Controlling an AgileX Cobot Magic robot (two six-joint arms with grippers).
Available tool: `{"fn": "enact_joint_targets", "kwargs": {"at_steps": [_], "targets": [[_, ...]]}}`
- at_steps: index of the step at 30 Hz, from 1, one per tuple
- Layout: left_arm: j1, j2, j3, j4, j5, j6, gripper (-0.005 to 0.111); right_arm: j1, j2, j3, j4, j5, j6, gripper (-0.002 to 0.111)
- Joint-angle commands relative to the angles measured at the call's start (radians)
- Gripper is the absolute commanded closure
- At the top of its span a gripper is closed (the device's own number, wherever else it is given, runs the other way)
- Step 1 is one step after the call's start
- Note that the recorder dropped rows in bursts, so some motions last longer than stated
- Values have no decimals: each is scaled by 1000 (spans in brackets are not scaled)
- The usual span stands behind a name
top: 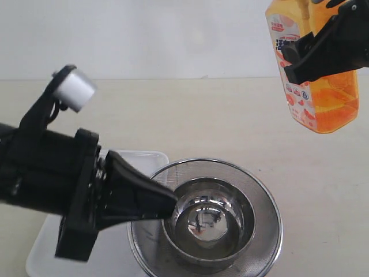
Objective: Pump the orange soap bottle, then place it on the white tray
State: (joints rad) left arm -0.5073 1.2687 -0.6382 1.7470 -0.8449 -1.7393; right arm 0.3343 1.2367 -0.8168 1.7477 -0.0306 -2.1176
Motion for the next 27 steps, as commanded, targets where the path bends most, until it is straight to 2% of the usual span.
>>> {"fn": "enact_joint_targets", "kwargs": {"at_steps": [1,9,19,23,27], "targets": [[-5,-7,67,-3,-53,-23,102,-4,-18,-19,-3,7,-9,108],[-15,-5,174,-3,-23,-35,102,-4,-18,-19,-3,7,-9,108],[-253,115,195,-3,241,-37,102,-4,-18,-19,-3,7,-9,108],[-281,165,195,-14,277,-20,102,-4,-18,-19,-3,7,-9,108],[-281,215,195,-14,327,-5,102,-4,-18,-19,-3,9,-7,108]]}}
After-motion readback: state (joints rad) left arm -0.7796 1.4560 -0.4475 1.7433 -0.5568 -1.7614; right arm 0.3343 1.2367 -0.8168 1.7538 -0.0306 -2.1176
